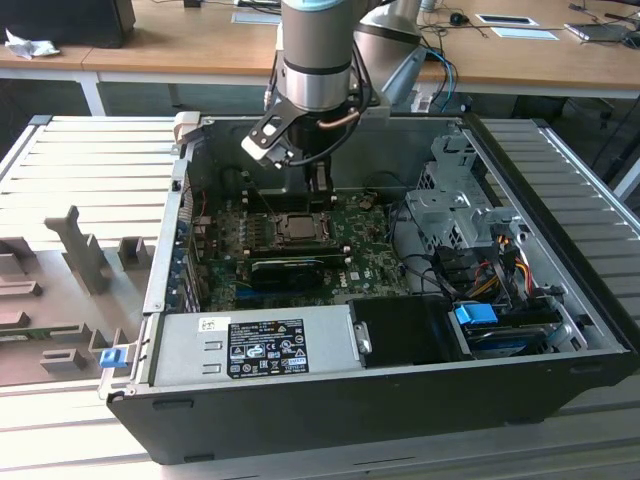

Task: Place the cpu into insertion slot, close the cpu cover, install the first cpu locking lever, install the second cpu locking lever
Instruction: 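Close the cpu cover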

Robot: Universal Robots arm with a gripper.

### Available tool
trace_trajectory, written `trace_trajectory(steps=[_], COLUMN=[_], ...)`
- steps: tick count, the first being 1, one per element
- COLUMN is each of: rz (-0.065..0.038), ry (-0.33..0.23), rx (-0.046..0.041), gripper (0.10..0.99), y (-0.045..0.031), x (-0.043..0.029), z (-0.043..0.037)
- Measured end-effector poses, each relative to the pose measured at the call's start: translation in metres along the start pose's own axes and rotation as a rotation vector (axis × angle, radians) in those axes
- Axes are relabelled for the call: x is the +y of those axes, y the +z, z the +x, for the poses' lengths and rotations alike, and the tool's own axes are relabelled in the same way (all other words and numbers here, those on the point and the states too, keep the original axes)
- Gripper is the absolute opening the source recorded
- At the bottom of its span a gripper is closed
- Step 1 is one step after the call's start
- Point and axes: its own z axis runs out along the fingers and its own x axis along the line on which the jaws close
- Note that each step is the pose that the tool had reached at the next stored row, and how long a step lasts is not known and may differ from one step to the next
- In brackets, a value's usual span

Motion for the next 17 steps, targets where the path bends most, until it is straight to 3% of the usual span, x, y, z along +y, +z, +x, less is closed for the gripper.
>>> trace_trajectory(steps=[17], rz=[0.0], ry=[0.0], rx=[0.0006], gripper=[0.106], y=[0.0014], x=[-0.0034], z=[0.0])
